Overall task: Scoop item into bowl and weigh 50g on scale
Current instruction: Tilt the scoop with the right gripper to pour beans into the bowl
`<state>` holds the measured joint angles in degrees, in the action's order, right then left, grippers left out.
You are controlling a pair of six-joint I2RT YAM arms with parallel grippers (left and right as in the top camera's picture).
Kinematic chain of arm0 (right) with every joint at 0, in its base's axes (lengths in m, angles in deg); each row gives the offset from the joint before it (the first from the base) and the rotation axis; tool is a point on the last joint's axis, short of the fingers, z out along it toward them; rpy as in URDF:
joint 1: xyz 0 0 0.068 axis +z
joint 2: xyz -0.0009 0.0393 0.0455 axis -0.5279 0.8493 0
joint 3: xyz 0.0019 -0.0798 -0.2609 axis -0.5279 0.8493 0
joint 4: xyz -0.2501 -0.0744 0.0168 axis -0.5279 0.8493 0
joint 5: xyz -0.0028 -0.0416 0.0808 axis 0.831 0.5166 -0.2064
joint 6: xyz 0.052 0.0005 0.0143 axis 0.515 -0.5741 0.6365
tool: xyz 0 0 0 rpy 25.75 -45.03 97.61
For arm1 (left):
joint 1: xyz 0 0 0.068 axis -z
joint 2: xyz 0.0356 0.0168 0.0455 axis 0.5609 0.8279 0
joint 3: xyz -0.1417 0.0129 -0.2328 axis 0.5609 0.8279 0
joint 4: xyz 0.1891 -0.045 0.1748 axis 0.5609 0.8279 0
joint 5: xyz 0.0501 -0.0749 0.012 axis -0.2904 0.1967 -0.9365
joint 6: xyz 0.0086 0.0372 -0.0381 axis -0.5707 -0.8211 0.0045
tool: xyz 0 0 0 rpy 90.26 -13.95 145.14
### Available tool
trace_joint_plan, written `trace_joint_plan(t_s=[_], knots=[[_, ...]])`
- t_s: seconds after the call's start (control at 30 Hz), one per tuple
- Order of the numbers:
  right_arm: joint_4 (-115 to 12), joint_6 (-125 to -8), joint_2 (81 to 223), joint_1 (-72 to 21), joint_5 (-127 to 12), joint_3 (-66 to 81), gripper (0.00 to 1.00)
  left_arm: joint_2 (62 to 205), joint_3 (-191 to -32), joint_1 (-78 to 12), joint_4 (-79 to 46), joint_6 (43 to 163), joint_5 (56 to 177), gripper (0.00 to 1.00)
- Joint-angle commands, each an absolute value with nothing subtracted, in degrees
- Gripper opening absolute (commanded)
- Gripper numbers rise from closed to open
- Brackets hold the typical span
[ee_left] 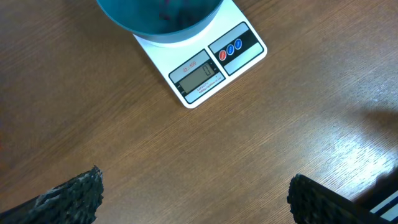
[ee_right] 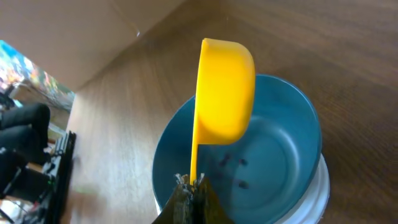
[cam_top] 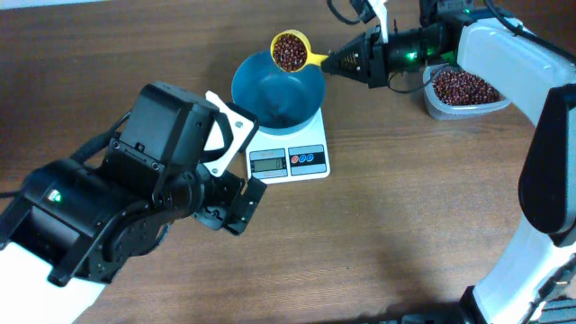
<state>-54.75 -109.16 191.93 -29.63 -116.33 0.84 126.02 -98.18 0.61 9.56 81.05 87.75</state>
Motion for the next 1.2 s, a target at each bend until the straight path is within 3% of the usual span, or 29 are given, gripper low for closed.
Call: trace_joint_plan(t_s=[0.0,0.2,1.17], knots=[[-54.07,-116.94,192.13,-29.14,-116.81,0.78,0.04,125.91,-99.43,0.32,9.45,80.57,87.38,0.99],[-54.24,-125.38,192.13,-29.14,-116.57,0.78,0.04,125.91,-99.43,0.32,9.47,80.57,87.38,0.99],[-54.79,-125.34,192.13,-29.23,-113.21,0.78,0.04,125.91,-99.43,0.32,9.47,80.57,87.38,0.99]])
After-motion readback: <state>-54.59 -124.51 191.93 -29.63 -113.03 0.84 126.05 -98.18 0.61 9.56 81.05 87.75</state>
